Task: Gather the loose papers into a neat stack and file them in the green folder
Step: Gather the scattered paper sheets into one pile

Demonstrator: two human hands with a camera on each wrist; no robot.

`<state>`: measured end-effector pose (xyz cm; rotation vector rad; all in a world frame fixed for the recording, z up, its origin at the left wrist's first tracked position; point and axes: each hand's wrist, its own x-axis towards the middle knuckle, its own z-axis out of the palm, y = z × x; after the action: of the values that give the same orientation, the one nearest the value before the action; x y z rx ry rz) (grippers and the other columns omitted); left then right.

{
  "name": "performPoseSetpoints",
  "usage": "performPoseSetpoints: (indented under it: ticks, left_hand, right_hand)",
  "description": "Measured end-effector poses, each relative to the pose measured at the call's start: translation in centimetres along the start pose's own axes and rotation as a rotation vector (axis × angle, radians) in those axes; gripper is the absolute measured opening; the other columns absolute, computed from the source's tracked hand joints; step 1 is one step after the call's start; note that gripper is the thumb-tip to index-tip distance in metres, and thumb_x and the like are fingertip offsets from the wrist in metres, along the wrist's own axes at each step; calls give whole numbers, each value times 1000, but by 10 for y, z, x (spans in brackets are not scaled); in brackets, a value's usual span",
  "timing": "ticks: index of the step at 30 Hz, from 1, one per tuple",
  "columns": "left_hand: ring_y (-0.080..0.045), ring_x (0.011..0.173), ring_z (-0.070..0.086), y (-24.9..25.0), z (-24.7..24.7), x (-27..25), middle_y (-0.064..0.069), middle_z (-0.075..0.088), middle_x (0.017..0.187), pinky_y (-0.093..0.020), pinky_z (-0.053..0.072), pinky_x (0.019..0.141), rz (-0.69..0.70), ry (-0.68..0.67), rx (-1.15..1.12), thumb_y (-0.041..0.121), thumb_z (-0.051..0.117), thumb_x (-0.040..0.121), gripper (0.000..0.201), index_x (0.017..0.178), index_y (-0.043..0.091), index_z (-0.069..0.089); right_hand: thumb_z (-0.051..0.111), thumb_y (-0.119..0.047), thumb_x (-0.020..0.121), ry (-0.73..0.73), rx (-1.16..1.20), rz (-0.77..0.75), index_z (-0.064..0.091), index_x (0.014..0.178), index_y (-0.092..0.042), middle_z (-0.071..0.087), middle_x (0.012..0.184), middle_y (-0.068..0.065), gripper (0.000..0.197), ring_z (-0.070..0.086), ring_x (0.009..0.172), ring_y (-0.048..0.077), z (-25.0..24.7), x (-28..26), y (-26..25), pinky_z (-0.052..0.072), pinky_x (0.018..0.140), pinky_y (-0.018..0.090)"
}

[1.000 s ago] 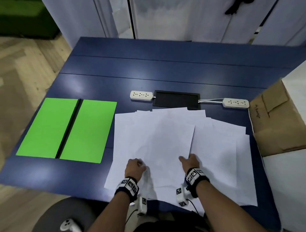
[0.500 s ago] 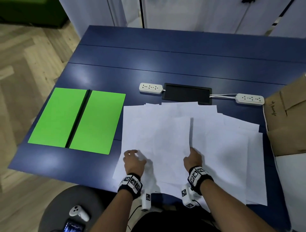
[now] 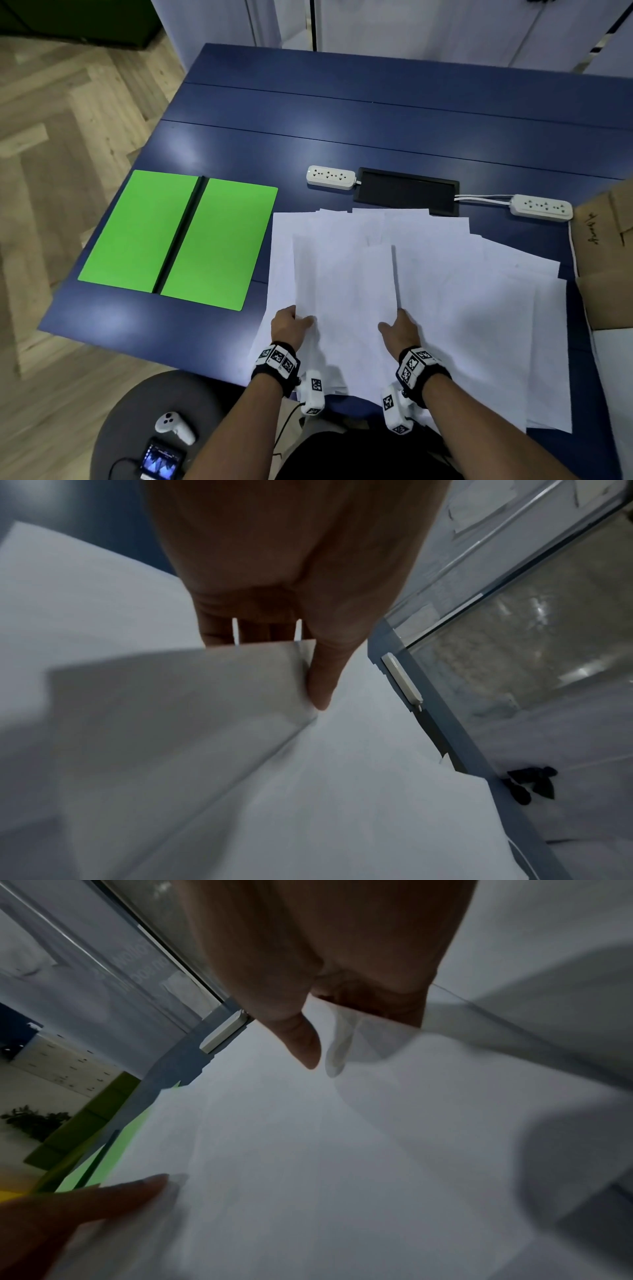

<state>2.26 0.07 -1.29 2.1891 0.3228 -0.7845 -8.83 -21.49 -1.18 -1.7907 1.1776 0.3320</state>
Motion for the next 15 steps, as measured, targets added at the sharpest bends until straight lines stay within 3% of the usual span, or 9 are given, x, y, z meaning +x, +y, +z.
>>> performPoseSetpoints:
  ticks: [3, 5, 7, 10, 12, 15]
  left_hand:
    - [-26, 77, 60, 1, -2, -1, -12, 67, 83, -28, 43, 61, 0, -18, -68, 9, 73, 72, 17, 85, 6, 63]
    - [-25, 75, 56, -4, -2, 0, -9, 62, 84, -36, 48, 66, 37, -25, -156, 19, 77, 65, 32, 85, 9, 54]
    - [-25, 82, 64, -11, -2, 2, -6, 69, 93, -41, 55, 77, 61, -54, -199, 26, 79, 65, 39, 95, 14, 57]
    - [-25, 93, 72, -13, 0, 0, -1, 77, 97, -38, 58, 84, 65, -87, -234, 19, 73, 77, 25, 102, 19, 70]
    - [-26, 81, 70, -11, -1, -1, -2, 75, 85, -36, 57, 77, 23, -50, -204, 27, 69, 83, 17, 89, 11, 73]
    - [-22, 59, 51, -13, -4, 0, -2, 57, 63, -29, 42, 58, -49, -9, -145, 41, 67, 86, 40, 63, 10, 57]
  right_hand:
    - [55, -16, 91, -29, 34, 21, 59, 124, -5, 67, 116, 10, 35, 60, 96, 26, 8, -1, -6, 48, 88, 30]
    - [55, -12, 90, -43, 48, 11, 65, 118, -5, 70, 115, 12, 30, 61, 91, 24, 14, -4, -11, 50, 84, 30]
    - [57, -6, 89, -47, 61, 22, 63, 119, -2, 69, 112, 13, 31, 60, 88, 24, 18, -8, -16, 47, 77, 27]
    - [57, 2, 87, -40, 148, 42, 49, 128, -3, 63, 109, 12, 42, 59, 90, 26, 21, -13, -21, 46, 75, 28]
    - [61, 2, 86, -46, 173, 36, 51, 128, -5, 64, 107, 8, 44, 62, 91, 27, 21, -14, -20, 48, 77, 29]
    - [72, -12, 85, -72, 109, 38, 68, 113, -5, 72, 105, 10, 29, 69, 97, 29, 19, -15, -20, 53, 85, 33]
